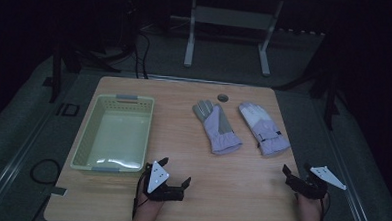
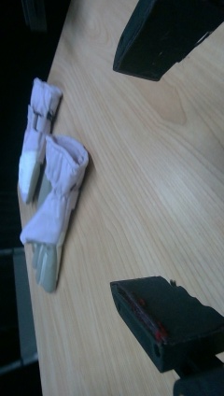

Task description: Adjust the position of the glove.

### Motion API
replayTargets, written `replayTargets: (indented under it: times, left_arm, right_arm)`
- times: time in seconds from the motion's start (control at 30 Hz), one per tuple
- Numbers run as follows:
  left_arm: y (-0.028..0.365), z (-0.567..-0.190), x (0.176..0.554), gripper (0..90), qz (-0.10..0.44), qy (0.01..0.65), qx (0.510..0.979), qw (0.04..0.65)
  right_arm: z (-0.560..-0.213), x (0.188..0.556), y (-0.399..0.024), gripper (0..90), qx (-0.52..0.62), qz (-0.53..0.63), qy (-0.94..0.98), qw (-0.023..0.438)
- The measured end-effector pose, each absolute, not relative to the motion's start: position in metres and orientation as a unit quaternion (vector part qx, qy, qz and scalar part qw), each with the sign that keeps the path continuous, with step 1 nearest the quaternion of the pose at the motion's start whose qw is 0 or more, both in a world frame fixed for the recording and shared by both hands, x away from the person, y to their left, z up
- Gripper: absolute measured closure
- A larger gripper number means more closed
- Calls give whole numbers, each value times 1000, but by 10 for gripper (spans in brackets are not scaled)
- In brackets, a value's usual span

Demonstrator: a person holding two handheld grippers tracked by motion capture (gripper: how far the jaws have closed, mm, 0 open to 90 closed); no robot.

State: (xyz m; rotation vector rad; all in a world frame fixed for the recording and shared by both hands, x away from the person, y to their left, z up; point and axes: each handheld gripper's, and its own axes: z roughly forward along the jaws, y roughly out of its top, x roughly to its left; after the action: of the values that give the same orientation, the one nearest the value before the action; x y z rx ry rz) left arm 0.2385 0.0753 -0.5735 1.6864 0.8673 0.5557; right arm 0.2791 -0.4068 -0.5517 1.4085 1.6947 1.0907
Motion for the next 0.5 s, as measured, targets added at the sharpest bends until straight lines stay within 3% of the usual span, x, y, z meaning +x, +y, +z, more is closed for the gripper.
replayTargets:
  times: [0.5]
  left_arm:
    - [73, -573, 238, 1, 244, 366, 715, 543]
  right_arm:
    - [-552, 282, -403, 136, 538, 397, 666, 330]
